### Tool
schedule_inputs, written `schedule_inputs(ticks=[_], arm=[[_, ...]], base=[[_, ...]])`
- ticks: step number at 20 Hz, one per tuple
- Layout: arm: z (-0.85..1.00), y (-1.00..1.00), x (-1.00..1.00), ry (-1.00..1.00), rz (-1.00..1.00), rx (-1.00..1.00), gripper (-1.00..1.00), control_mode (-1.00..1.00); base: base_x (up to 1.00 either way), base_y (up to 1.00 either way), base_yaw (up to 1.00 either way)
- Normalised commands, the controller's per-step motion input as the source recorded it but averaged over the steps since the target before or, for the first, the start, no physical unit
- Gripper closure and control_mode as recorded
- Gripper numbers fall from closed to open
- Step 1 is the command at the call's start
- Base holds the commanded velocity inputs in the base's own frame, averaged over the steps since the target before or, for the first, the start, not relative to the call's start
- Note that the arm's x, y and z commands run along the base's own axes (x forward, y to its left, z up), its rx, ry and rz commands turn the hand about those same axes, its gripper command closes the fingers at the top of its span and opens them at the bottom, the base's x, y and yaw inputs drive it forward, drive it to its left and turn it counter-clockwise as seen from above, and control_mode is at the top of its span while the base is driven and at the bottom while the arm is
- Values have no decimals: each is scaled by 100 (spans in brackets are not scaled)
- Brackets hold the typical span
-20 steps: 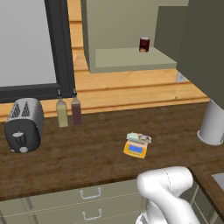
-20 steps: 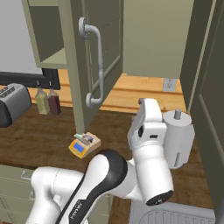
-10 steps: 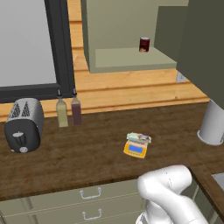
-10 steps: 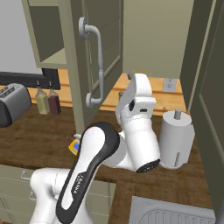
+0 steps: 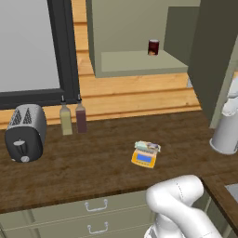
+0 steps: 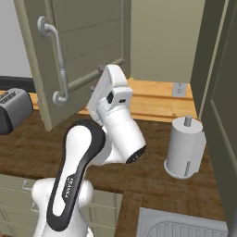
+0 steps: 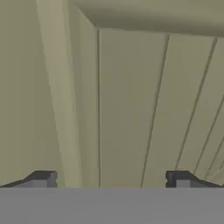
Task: Pick the bar and place it on the digital scale for weighing, and close the cabinet.
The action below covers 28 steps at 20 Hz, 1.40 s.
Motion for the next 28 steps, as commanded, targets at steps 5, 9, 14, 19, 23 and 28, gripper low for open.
schedule_inputs(ticks=[5,9,14,19,23,28], arm=[[0,100,49,0,14,4,-100,-100],[0,100,99,0,5,9,-100,-100],[0,100,100,0,1,10,-100,-100],[-1,47,100,0,0,8,-100,-100],[-1,0,100,1,-1,2,-100,-100],[0,0,100,10,-10,0,-100,-100]], base=[[0,0,0],[0,0,0],[0,0,0],[0,0,0],[0,0,0],[0,0,0]])
